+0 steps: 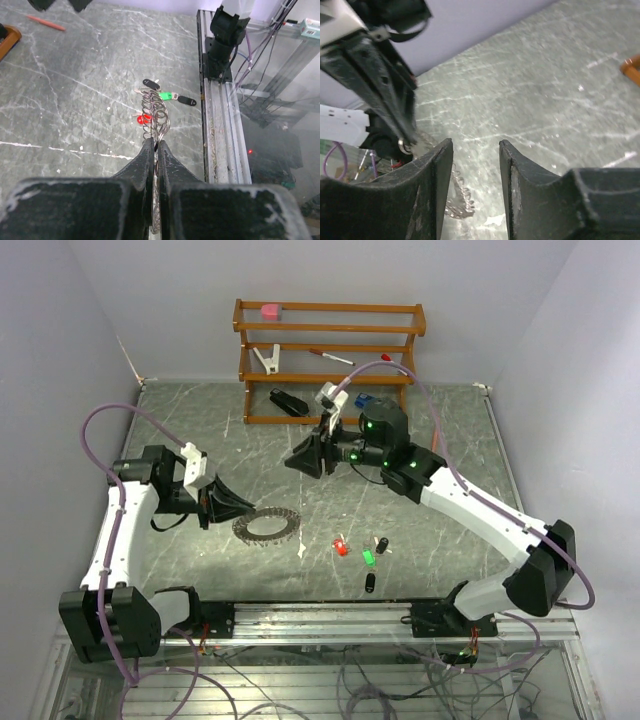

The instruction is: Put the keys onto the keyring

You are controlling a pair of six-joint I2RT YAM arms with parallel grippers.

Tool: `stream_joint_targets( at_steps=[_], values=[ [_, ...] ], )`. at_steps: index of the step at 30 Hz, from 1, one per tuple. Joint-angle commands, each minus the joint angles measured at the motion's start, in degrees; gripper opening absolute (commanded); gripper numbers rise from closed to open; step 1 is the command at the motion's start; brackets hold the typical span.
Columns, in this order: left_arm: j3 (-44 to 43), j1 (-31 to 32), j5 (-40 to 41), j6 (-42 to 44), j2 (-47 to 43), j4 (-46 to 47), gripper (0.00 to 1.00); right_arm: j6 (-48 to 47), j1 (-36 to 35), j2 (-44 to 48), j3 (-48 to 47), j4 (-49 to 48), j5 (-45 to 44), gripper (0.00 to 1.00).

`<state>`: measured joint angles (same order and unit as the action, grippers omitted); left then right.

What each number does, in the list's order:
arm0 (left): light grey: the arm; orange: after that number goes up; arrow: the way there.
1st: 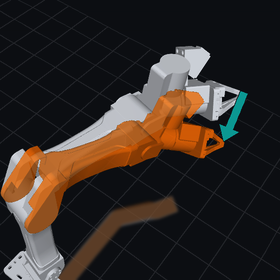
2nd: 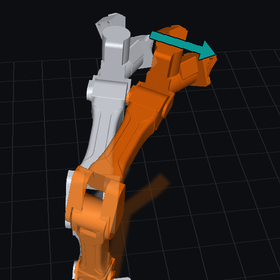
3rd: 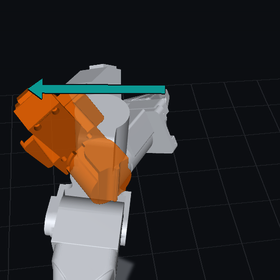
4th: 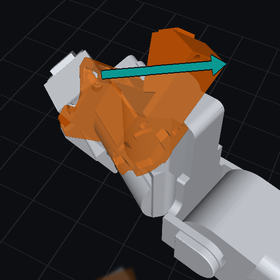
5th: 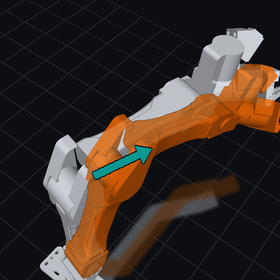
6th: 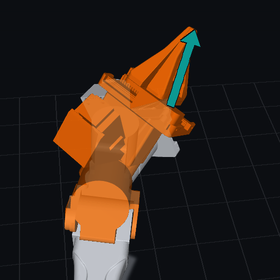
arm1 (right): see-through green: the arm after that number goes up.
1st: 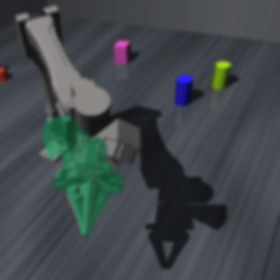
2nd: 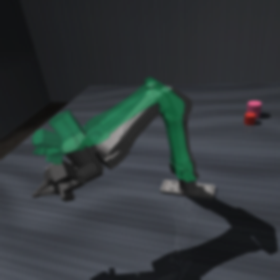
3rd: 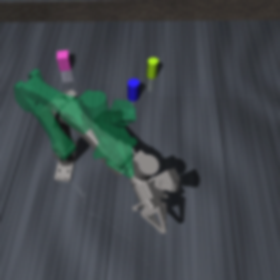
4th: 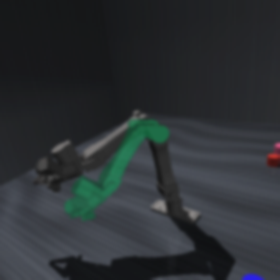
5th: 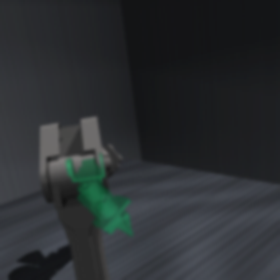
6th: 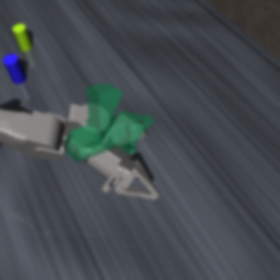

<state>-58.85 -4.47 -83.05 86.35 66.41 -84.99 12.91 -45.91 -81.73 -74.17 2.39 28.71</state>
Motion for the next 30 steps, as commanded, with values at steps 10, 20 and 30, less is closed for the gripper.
stream_joint_targets(
  at_steps=[10,20,30],
  values=[
    [-3.5,0.3,-7.9,-2.3,1.7,-0.5,0.07,3.4,7.9,2.1,8.6,16.7,-7.2,0.21],
    [-3.3,0.3,-7.8,1.5,4.2,-0.6,0.07,8.4,7.8,-6.0,14.5,28.4,-10.2,0.11],
    [-2.7,0.3,-7.4,3.4,3.3,-0.5,0.07,17.3,7.4,-7.3,13.6,40.3,-16.8,0.12]
  ],
)
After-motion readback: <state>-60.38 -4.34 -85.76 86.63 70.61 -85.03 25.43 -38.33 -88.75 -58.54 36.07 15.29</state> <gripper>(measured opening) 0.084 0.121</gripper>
